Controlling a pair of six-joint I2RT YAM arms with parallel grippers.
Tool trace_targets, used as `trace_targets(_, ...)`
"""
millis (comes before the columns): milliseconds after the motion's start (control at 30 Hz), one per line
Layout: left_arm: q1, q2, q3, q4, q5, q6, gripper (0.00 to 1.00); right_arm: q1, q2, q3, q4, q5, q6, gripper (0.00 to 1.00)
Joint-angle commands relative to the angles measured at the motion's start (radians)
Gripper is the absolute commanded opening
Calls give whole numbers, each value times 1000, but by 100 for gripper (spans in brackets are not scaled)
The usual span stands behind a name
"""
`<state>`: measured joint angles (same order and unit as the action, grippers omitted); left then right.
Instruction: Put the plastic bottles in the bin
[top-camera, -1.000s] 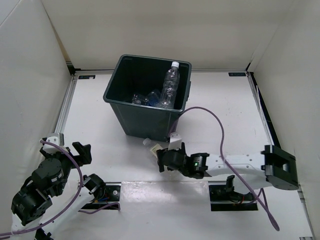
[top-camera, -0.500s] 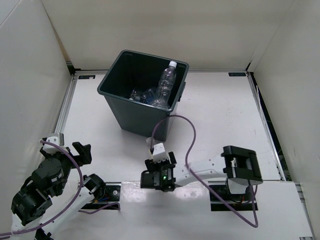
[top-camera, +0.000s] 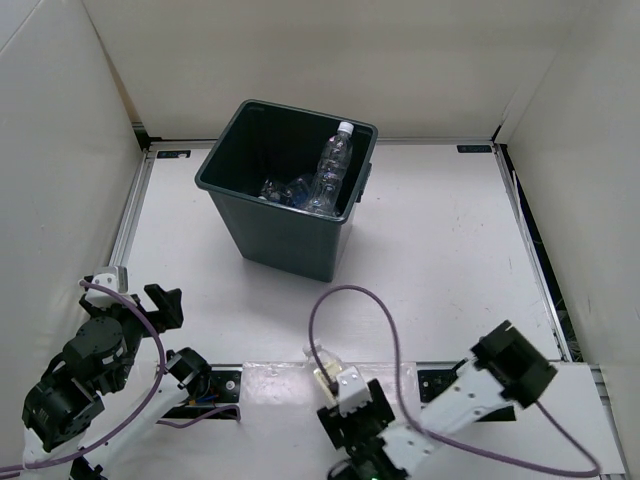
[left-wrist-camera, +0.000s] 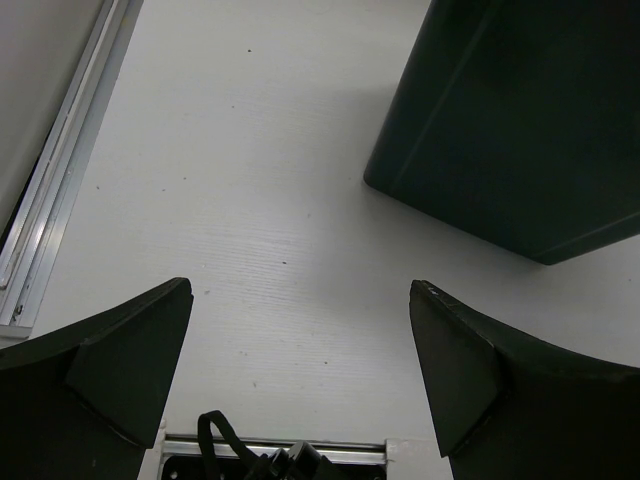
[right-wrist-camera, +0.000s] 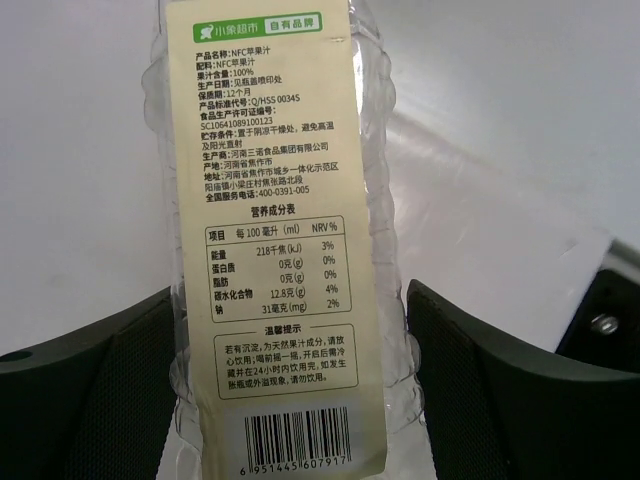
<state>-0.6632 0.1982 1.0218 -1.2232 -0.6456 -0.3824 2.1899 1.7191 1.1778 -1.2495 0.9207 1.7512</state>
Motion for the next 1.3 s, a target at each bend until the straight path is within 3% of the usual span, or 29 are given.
trace_targets(0, 1, 0, 4, 1, -5, -1, 100, 161, -156, -3, -379, 78, 348, 0)
trace_targets(267, -1, -13, 4, 1, -11, -6, 100, 266, -502, 34, -400, 356, 262, 0)
trace_targets(400, -1, -19, 4, 2, -12, -6, 100, 249, -592, 173, -361, 527, 56, 0)
trace_targets(433, 1, -17, 3, 1, -9, -6, 100, 199, -602, 206, -331, 541, -216, 0)
trace_targets(500, -1, -11, 6, 1, -9, -4, 100, 165, -609, 342, -121, 596, -437, 0)
trace_targets(533, 2, -6, 4, 1, -8, -4, 100, 141, -618, 383, -47, 622, -772, 0)
trace_targets(567, 1, -3, 6, 1, -8, -4, 100, 137, -631, 397, 219, 683, -891, 0)
trace_targets(600, 1, -2, 6, 5, -8, -3, 100, 107, -651, 402, 323, 743, -1003, 0)
trace_targets(633, 2, -2, 6, 4, -5, -1, 100, 78, -659, 423, 419, 735, -1314, 0)
trace_targets(667, 1, -3, 3, 4, -5, -1, 100, -109, -667, 434, 663, 678, -1414, 0)
trace_targets(700, 1, -3, 3, 7, -2, -1, 100, -189, -705, 442, 747, 318, -1613, 0)
trace_targets(733, 1, -6, 4, 7, -2, 3, 100, -262, -720, 404, 857, 196, -1701, 0)
trace_targets(767, 1, -5, 0, 10, -2, 0, 100, -450, -745, 381, 913, 87, -1711, 0)
trace_targets(800, -1, -8, 1, 11, 1, 5, 100, -522, -785, 343, 1011, -109, -1695, 0)
trace_targets(833, 1, -3, 1, 11, 0, 5, 100, -588, -785, 342, 1060, -165, -1661, 0)
trace_targets(867, 1, -2, 1, 13, 3, 5, 100, -807, -762, 400, 1043, -233, -1601, 0)
trace_targets(900, 2, 0, 0, 13, 4, 8, 100, -888, -710, 443, 947, -446, -1567, 0)
trace_targets(967, 2, 7, -2, 21, 11, 13, 100, -1185, -612, 612, 886, -691, -1432, 0)
trace_targets(1033, 8, 12, -2, 22, 14, 17, 100, -1298, -491, 678, 849, -819, -1383, 0)
trace_targets(1167, 46, 30, -5, 34, 46, 36, 100, -1279, -325, 876, 814, -758, -1446, 1)
trace_targets(1267, 86, 38, -6, 45, 72, 53, 100, -1349, -202, 986, 776, -860, -1386, 1)
